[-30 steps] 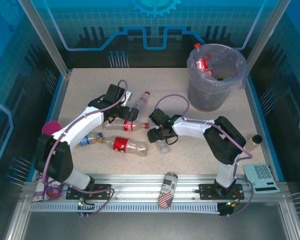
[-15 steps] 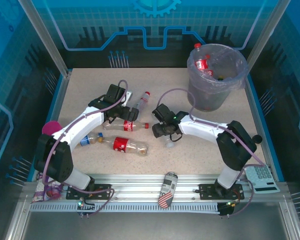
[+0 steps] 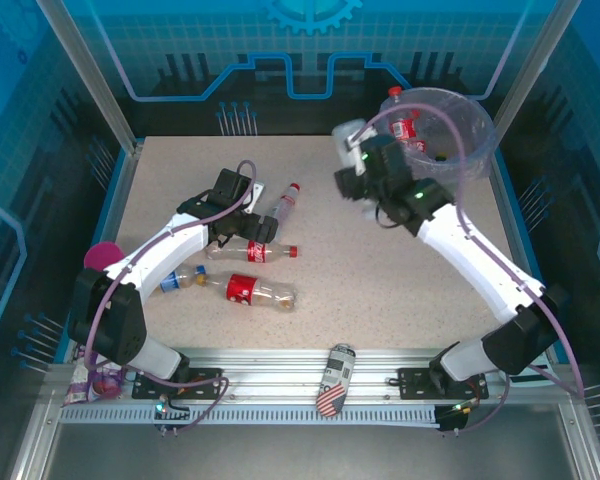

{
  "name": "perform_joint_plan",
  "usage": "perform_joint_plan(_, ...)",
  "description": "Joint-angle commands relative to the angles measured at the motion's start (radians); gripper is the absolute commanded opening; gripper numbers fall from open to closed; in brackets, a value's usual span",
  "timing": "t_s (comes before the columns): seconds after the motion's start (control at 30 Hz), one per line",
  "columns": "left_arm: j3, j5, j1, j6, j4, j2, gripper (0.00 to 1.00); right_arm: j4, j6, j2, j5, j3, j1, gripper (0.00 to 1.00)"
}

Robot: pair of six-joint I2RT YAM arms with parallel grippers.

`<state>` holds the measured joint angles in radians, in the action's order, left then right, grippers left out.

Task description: Put the plastic bottles in the bin

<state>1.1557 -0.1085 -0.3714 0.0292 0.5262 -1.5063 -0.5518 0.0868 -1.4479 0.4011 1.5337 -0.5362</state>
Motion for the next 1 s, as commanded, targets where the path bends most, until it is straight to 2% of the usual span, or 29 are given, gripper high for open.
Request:
perform_joint_plan(0.0, 0.033, 0.0, -0.008, 0.011, 0.025, 0.016, 0.99, -0.032, -0.128, 0.017, 0.064, 0.105, 0.083, 0.48)
perform_joint_plan(0.2, 0.034, -0.001, -0.009, 0.011, 0.024, 0.019, 0.99, 0.026, -0.199, -0.05, 0.053, 0.257, 0.292, 0.46)
perform_joint_plan(0.33, 0.034, -0.002, -0.009, 0.012, 0.024, 0.019, 0.99, 0.045, -0.239, -0.141, 0.049, 0.363, 0.389, 0.46)
perform_joint_plan(0.47, 0.033, -0.005, -0.008, 0.014, 0.026, 0.019, 0.99, 0.012, -0.259, -0.248, 0.05, 0.469, 0.436, 0.46)
perform_joint_plan(0.73, 0.033, -0.006, -0.012, 0.014, 0.026, 0.026, 0.99, 0.019, -0.208, -0.4, -0.016, 0.512, 0.523, 0.46)
perform_joint_plan(0.97, 0.033, -0.006, -0.011, 0.016, 0.026, 0.024, 0.99, -0.061, -0.179, -0.497, -0.063, 0.549, 0.57, 0.49)
